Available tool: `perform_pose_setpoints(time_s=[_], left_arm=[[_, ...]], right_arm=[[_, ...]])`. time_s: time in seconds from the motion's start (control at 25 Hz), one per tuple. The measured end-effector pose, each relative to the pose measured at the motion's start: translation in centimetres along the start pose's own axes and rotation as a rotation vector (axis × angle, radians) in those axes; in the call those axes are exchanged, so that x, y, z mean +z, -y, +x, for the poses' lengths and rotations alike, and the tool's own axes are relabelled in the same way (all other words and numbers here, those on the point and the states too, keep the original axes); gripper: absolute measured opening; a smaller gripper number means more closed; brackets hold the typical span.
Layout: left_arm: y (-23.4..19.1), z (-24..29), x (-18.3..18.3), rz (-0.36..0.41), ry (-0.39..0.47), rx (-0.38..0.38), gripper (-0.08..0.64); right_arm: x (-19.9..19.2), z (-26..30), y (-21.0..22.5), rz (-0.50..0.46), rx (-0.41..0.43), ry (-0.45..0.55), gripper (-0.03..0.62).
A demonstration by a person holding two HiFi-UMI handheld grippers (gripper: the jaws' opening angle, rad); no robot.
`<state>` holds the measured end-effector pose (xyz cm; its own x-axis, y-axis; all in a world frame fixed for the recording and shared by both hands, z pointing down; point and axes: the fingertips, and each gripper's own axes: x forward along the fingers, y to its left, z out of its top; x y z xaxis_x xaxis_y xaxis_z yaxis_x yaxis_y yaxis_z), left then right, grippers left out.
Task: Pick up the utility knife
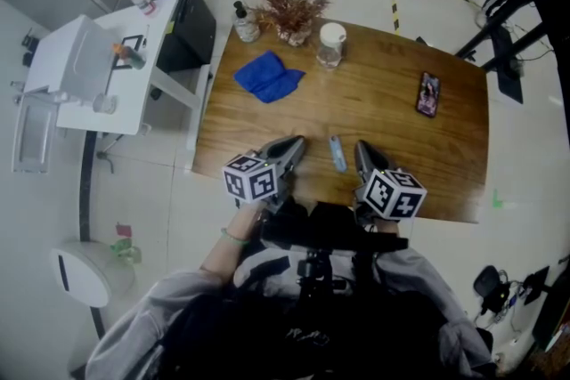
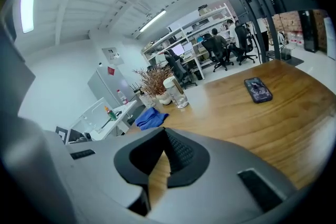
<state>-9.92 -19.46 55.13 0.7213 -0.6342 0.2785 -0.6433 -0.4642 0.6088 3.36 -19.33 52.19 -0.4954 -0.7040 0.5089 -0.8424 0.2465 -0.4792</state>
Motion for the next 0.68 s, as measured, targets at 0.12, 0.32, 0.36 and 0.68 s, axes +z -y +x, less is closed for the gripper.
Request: perform_pose_setpoints(time_s=[0.12,0.32,0.36,0.68], left_arm=[[-0.13,-0.06,0.16,-0.001,0.005,0.004,0.005],[-0.19,-0.23,0.01,-0.003,0.005,0.012,0.005],[-0.19,-0.25,-0.03,-0.004,0.005,0.013,0.005],[-0.40,-0.27,-0.28,-0.007,0.001,0.023,0.005]], right_arm=[[-0.01,0.05,-0.10,-0.007,0.001,-0.004,0.012],[-0.15,-0.08,-0.06,-0.009,0.003,-0.008,0.012],[-0.17,-0.09,-0.06,-0.010,0.003,-0.010,0.012],[-0.33,-0.14,0.18,-0.012,0.002,-0.016,0.012]])
